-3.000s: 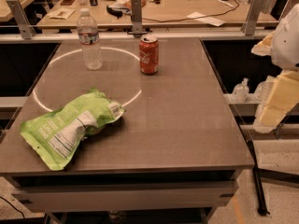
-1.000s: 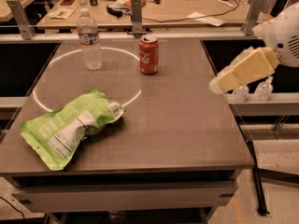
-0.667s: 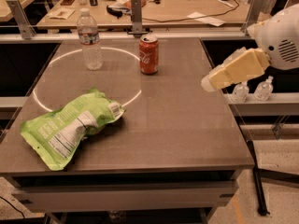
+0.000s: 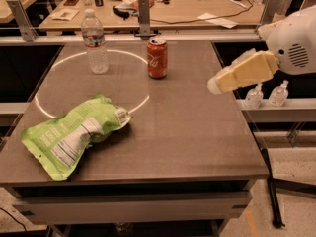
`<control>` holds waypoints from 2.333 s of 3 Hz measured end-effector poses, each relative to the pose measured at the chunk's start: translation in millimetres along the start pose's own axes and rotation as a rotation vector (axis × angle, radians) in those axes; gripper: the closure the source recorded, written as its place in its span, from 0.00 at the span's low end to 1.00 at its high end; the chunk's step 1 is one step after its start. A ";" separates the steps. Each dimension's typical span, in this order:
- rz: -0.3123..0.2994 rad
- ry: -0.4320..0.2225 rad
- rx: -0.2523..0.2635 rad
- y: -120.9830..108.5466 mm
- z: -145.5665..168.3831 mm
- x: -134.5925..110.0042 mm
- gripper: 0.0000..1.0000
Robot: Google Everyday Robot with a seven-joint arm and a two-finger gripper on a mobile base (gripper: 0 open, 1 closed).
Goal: Pick water bottle
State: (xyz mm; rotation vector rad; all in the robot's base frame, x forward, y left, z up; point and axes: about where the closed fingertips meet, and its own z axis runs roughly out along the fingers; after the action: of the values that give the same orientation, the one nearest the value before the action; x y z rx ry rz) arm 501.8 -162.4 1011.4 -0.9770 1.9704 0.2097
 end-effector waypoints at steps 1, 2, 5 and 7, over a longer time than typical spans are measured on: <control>-0.016 -0.069 -0.013 1.9 8.3 -14.4 0.00; -0.064 -0.142 -0.056 6.7 28.8 -36.7 0.00; -0.139 -0.170 -0.165 21.7 122.2 -105.9 0.00; -0.192 -0.189 -0.233 32.8 185.4 -147.1 0.00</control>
Offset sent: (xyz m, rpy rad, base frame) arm 0.0467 0.0668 0.0108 0.1195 -0.1494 0.2073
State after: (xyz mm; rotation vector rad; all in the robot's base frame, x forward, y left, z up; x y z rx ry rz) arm 640.8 31.9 1011.6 -1.2419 1.6946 0.4151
